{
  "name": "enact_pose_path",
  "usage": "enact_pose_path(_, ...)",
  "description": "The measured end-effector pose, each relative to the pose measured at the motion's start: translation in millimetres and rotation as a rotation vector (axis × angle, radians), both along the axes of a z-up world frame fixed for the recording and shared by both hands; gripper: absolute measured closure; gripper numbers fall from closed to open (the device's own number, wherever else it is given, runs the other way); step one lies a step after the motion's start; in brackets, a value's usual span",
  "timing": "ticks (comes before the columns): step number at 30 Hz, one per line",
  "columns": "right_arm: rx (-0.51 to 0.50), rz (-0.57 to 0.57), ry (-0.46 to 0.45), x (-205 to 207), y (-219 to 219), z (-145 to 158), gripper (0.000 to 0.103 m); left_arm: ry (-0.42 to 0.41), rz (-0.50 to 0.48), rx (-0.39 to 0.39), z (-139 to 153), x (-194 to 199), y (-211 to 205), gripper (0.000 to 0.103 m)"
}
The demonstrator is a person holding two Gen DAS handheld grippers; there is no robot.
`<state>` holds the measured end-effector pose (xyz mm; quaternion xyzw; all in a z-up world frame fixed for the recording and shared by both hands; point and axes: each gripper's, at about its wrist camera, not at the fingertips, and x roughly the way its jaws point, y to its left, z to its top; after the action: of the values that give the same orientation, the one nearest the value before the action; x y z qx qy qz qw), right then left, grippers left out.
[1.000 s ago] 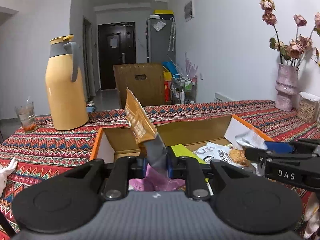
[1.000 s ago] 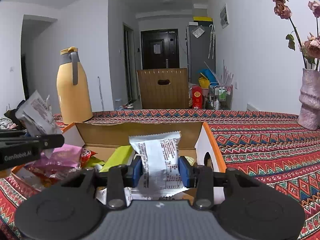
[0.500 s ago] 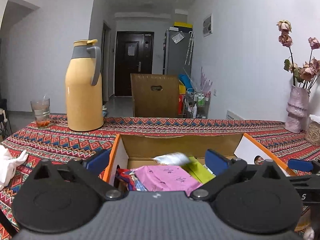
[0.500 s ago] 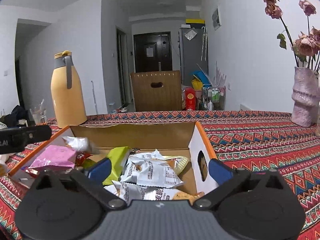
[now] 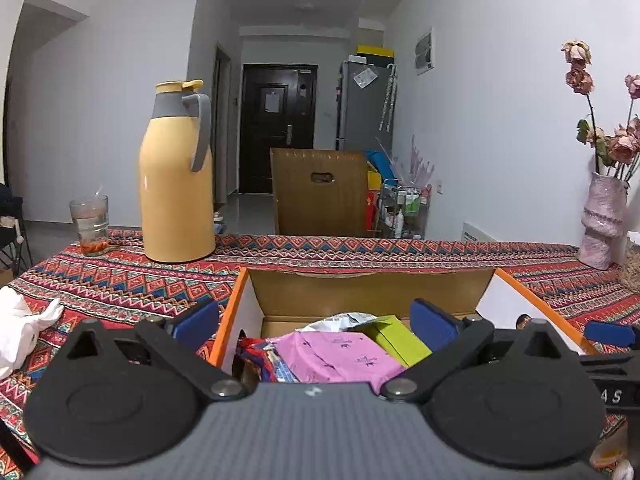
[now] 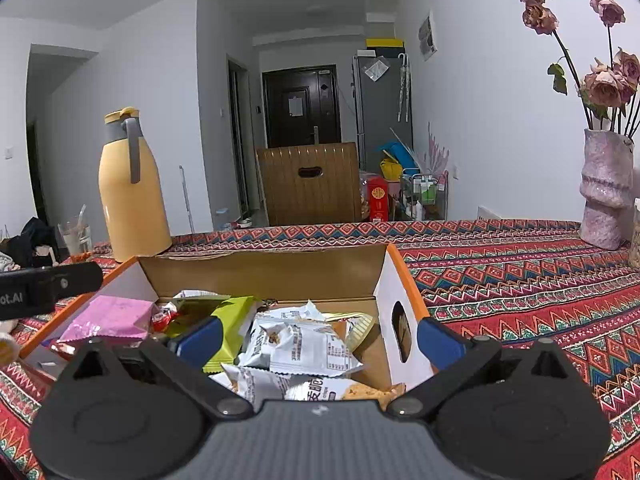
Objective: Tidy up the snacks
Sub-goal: 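Move both tools back toward the remaining loose packets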
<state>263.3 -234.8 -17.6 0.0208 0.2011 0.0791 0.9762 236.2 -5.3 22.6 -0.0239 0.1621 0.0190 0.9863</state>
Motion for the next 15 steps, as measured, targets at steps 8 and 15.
enact_pose_path(8,0.016,0.021,-0.003,0.1,-1.2,1.3,0.0,0.031,0.032,-0.058,23.8,-14.3,9.3,0.0)
enact_pose_path(15,0.049,0.048,0.019,-12.6,-6.5,18.9,0.0,0.062,0.039,-0.051,29.2,-39.1,16.5,0.0)
